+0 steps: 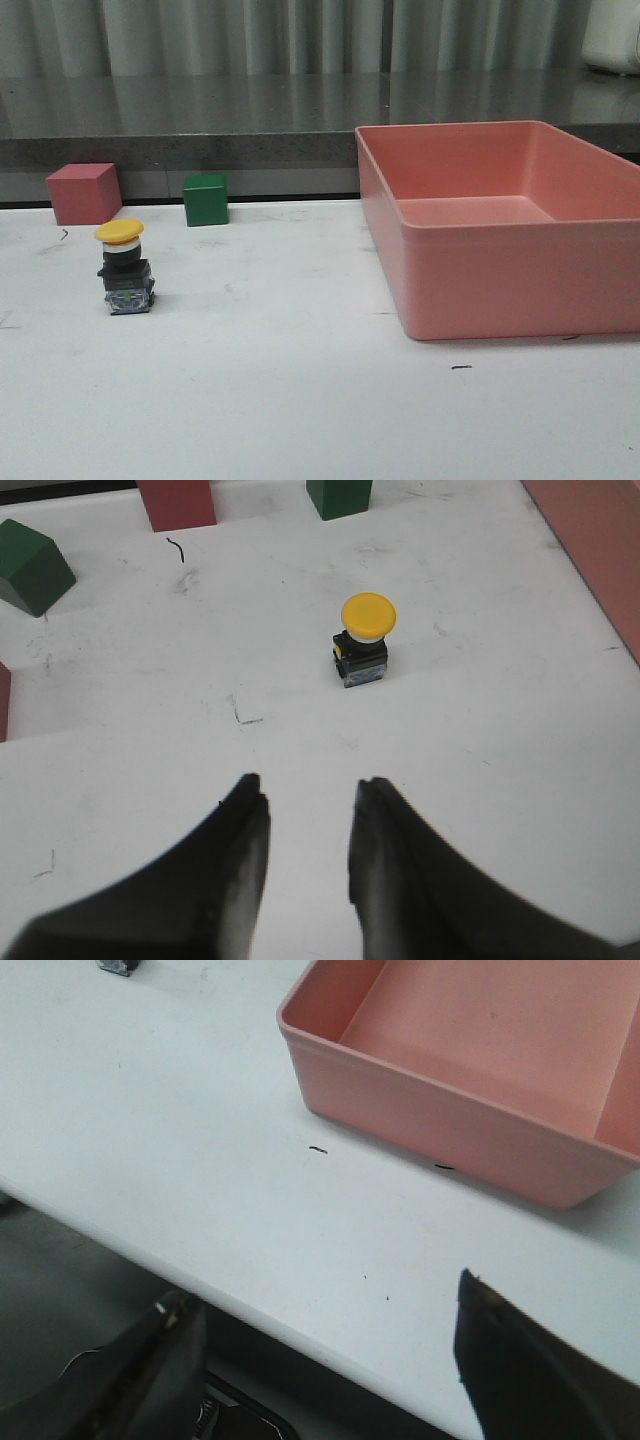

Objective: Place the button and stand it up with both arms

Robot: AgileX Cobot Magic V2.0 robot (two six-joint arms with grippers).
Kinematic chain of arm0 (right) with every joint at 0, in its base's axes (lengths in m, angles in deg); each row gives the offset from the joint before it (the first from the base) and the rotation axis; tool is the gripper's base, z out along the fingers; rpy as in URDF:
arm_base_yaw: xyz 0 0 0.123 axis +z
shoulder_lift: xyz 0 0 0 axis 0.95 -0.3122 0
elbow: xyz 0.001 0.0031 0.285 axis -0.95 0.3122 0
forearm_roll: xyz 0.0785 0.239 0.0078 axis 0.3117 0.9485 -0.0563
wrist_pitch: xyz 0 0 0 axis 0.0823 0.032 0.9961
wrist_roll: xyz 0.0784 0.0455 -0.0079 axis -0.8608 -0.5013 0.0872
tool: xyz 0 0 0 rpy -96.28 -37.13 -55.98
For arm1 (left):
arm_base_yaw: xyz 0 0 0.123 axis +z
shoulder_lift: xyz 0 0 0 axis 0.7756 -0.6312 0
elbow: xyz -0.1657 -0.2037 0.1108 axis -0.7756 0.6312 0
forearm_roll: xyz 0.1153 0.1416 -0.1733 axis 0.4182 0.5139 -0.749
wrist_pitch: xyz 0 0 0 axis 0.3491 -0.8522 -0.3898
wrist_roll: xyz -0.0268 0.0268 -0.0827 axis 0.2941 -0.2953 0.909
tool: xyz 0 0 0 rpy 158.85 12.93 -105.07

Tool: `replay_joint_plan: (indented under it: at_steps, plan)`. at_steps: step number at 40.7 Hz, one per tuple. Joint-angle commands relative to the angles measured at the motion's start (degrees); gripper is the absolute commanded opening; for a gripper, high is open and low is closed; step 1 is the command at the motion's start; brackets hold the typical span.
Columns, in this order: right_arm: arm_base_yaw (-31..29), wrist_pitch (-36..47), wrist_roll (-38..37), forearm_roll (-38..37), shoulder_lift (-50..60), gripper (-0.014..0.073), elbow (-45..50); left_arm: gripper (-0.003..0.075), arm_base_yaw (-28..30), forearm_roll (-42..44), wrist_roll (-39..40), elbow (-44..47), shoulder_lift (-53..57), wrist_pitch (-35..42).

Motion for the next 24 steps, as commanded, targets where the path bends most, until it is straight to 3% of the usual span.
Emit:
replay_joint_plan:
  at_steps: [1,5,24]
  plan:
    - [-0.4,3.3,0.6,0.2,-0.1,0.0541,-1.4,0.0056,0.1,0.3,-2.9,-2.0,0.2,3.4]
    - [-0.4,3.5,0.6,0.2,-0.1,0.0541,-1.4,-0.0019,0.1,0.3,-3.8,-2.0,0.2,3.4]
    - [-0.4,5.0,0.6,0.2,-0.1,0.0533,-1.4,-0.002,0.1,-0.1,-3.8,-2.0,0.2,3.5]
